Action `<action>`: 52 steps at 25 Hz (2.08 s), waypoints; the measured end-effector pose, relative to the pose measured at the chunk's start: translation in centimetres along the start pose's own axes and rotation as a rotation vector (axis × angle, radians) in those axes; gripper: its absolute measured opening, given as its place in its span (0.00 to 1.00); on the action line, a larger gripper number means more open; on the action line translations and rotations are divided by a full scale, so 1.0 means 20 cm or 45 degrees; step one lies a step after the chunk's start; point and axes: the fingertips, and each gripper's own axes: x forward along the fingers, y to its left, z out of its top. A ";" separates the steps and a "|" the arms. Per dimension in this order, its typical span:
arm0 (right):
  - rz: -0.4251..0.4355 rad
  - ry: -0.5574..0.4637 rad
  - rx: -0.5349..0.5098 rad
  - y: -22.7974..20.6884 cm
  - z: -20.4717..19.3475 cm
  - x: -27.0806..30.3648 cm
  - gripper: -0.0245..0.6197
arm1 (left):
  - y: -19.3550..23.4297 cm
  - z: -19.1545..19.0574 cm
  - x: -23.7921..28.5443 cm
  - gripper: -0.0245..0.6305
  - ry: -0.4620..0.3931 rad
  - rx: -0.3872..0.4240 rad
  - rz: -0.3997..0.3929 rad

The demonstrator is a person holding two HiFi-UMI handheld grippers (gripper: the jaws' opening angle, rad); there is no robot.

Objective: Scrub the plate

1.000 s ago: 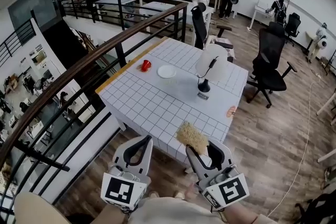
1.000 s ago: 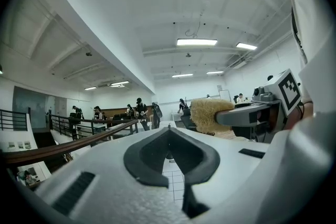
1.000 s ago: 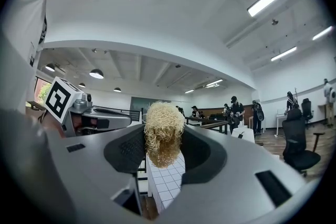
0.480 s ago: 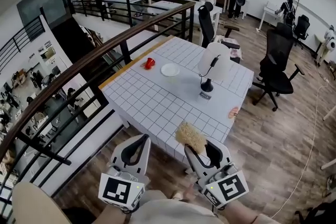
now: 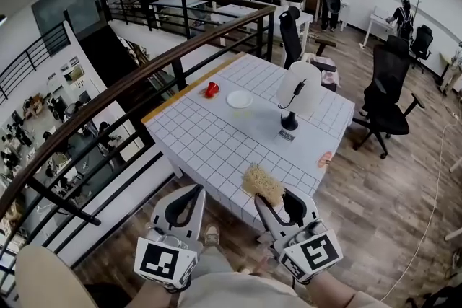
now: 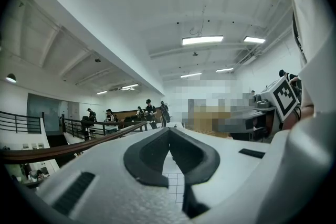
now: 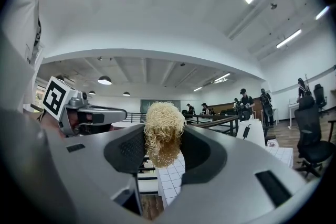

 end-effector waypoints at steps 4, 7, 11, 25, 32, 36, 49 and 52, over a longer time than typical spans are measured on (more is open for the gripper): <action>0.001 -0.001 -0.013 -0.04 -0.04 0.06 0.31 | 0.03 -0.06 0.07 0.06 -0.001 -0.011 0.006; -0.017 0.010 -0.024 -0.08 -0.06 0.14 0.31 | 0.08 -0.09 0.16 0.06 -0.013 -0.017 -0.016; -0.060 0.022 -0.031 -0.17 -0.08 0.28 0.31 | 0.19 -0.14 0.30 0.06 -0.017 -0.027 -0.050; -0.192 0.141 0.002 -0.50 -0.28 1.03 0.31 | 0.78 -0.39 0.95 0.06 0.039 -0.098 -0.162; -0.285 0.169 0.009 -0.67 -0.29 1.42 0.31 | 1.10 -0.46 1.27 0.06 0.060 -0.110 -0.237; -0.345 0.187 0.007 -0.74 -0.30 1.63 0.31 | 1.28 -0.51 1.42 0.06 0.079 -0.112 -0.272; -0.393 0.233 -0.019 -0.92 -0.36 1.92 0.31 | 1.40 -0.64 1.72 0.06 0.123 -0.136 -0.345; -0.376 0.246 0.002 -0.97 -0.40 1.93 0.31 | 1.40 -0.66 1.75 0.06 0.148 -0.140 -0.324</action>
